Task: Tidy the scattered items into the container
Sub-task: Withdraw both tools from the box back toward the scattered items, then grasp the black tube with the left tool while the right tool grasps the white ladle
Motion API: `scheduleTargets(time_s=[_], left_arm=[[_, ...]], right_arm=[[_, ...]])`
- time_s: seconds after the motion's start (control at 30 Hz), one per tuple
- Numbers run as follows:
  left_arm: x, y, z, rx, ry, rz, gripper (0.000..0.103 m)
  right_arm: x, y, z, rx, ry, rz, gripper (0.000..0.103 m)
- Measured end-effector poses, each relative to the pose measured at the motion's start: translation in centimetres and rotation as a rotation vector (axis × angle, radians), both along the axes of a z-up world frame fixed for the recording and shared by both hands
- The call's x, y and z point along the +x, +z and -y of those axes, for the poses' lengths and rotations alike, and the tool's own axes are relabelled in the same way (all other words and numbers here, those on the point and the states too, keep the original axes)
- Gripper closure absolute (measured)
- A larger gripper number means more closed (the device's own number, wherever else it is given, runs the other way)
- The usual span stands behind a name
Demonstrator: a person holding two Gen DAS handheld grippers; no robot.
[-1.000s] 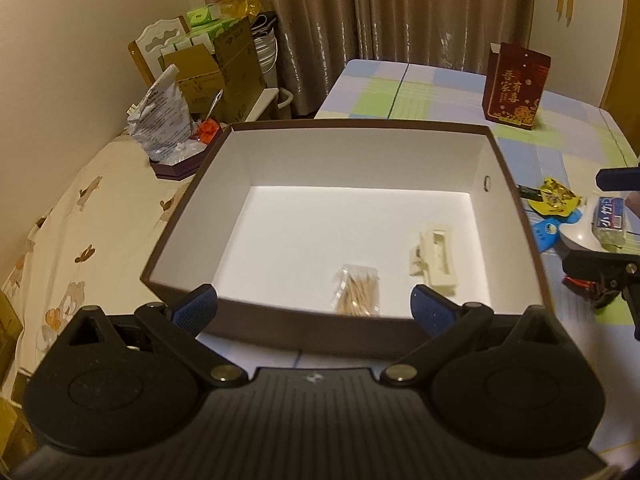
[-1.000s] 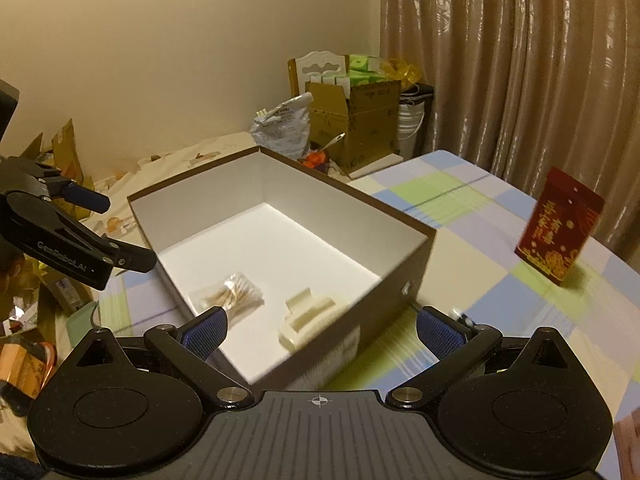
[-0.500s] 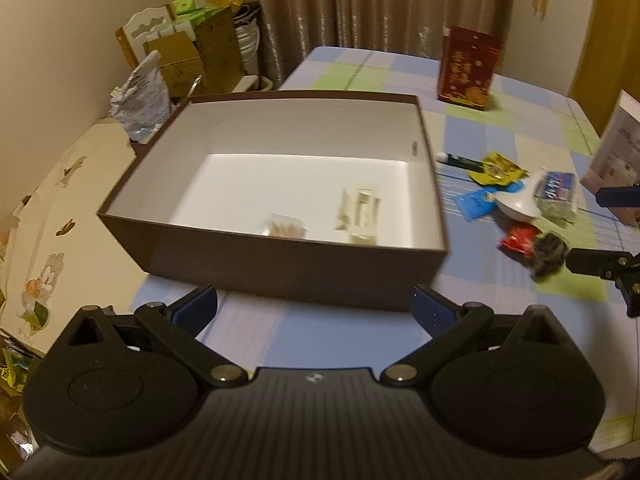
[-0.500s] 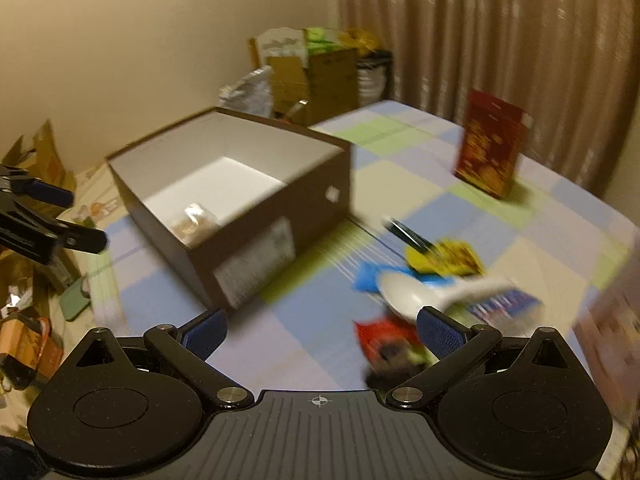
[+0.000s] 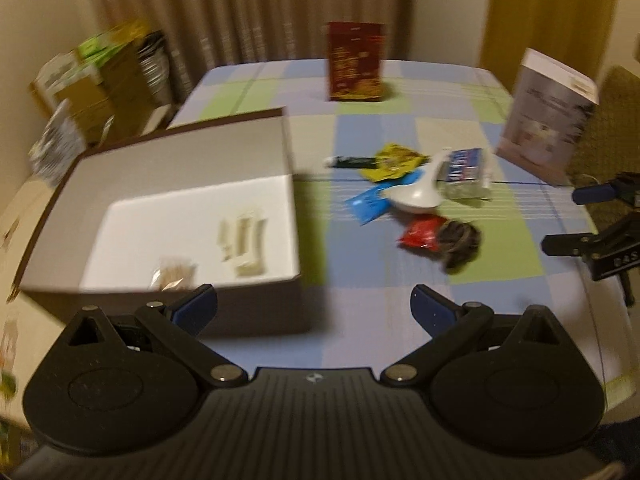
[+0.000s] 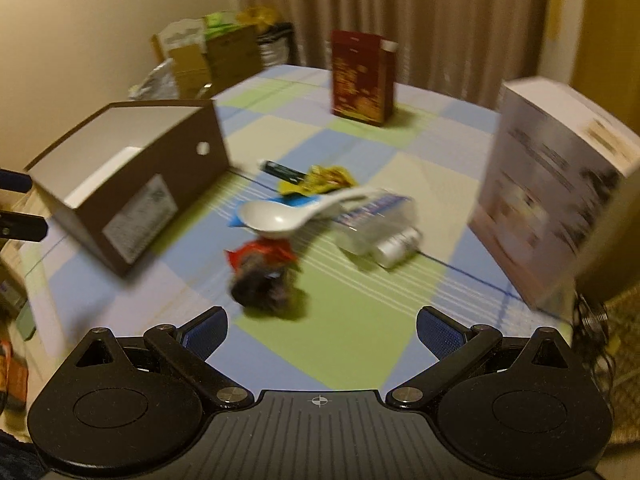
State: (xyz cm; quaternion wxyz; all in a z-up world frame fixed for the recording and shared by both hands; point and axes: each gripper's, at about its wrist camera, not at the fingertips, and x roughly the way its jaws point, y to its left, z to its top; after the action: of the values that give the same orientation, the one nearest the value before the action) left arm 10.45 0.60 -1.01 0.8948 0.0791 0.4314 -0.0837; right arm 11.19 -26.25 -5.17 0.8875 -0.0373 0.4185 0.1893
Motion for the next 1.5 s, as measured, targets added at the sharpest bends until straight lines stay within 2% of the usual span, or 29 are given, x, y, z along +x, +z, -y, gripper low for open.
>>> scheduleTargets(time_s=[0.3, 0.53, 0.77, 0.97, 1.03, 1.1, 1.17, 1.23, 1.33, 1.4, 1.5], left_arm=[[5.1, -0.4, 3.5, 0.049, -0.242, 0.001, 0.002], [10.6, -1.1, 5.5, 0.126, -0.51, 0.021, 0.003], [17.8, -2.9, 6.1, 0.193, -0.774, -0.021, 0.005], [22.8, -5.7, 7.4, 0.309, -0.988, -0.072, 0.016], [24.2, -6.8, 7.9, 0.358, -1.071, -0.102, 0.025], [25.4, -7.6, 8.3, 0.399, -1.135, -0.126, 0.038], [26.5, -8.3, 8.9, 0.434, -1.196, -0.14, 0.039], [27.6, -9.0, 9.4, 0.452, -1.245, -0.158, 0.041], [28.8, -10.5, 10.2, 0.482, -1.307, -0.214, 0.053], [29.3, -11.7, 10.7, 0.523, -1.341, -0.24, 0.066], [29.7, -13.6, 11.3, 0.567, -1.375, -0.272, 0.073]], right_arm=[[2.1, -1.1, 3.1, 0.006, -0.142, -0.035, 0.0], [4.7, -1.8, 3.5, 0.026, -0.211, -0.041, 0.0], [7.6, -3.3, 3.0, 0.032, -0.26, -0.079, 0.0], [9.4, -4.4, 3.1, 0.096, -0.375, -0.121, 0.0], [9.6, -4.6, 3.4, 0.136, -0.415, -0.134, 0.0], [9.8, -4.9, 3.7, 0.165, -0.457, -0.148, 0.0], [9.9, -5.0, 3.8, 0.178, -0.495, -0.162, 0.0], [9.8, -5.0, 4.0, 0.191, -0.524, -0.167, 0.0], [9.5, -5.0, 4.3, 0.196, -0.56, -0.168, 0.0], [9.3, -5.0, 4.5, 0.197, -0.584, -0.17, 0.0], [8.9, -5.0, 4.8, 0.205, -0.613, -0.173, 0.0]])
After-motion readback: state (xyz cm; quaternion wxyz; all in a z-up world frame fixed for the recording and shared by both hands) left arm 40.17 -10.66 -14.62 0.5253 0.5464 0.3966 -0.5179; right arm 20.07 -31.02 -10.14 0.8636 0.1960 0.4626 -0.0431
